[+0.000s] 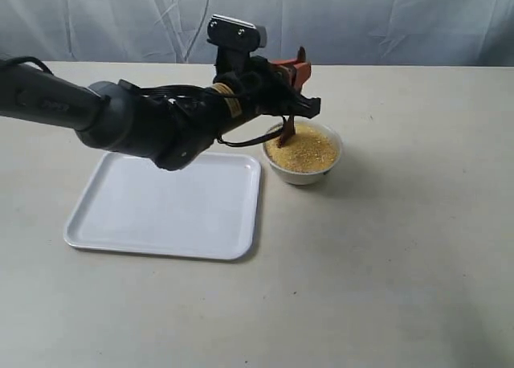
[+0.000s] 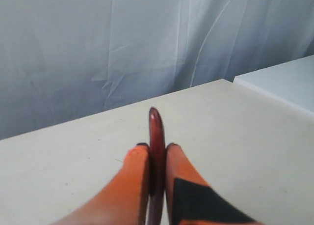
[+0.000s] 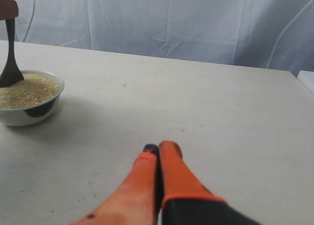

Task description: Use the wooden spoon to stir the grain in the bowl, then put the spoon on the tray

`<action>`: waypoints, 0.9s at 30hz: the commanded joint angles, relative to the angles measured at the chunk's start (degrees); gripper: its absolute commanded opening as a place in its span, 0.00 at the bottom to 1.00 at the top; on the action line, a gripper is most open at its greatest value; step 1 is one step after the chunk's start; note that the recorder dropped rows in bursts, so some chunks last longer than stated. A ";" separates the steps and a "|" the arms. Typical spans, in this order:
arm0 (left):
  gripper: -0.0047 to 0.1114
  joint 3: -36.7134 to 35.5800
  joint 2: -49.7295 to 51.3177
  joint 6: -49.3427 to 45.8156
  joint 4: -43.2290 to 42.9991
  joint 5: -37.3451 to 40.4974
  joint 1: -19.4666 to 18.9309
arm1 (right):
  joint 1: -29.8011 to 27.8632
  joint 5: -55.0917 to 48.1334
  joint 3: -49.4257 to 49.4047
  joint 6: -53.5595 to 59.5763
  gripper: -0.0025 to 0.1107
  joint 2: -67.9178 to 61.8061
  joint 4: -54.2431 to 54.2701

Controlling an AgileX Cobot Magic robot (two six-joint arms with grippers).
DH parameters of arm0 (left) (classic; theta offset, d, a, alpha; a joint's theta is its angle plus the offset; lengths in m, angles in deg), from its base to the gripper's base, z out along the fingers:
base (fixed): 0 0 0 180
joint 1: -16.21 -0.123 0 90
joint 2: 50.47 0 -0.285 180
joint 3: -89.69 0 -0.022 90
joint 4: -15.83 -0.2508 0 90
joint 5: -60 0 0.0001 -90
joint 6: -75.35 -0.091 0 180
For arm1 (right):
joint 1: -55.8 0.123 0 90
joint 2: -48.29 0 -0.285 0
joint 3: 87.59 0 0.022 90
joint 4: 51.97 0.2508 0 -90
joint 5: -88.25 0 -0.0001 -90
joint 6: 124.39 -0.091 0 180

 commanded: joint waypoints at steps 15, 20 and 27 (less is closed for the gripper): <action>0.04 0.22 -2.95 -2.13 3.92 1.83 -0.43 | -0.25 0.42 -0.10 -0.02 0.02 0.39 -0.10; 0.04 0.22 0.32 -1.13 3.17 1.29 -0.43 | -0.25 0.42 -0.10 -0.04 0.02 0.39 -0.22; 0.04 0.22 0.49 3.15 2.14 -0.17 0.03 | -0.25 0.42 -0.10 -0.04 0.02 0.39 -0.22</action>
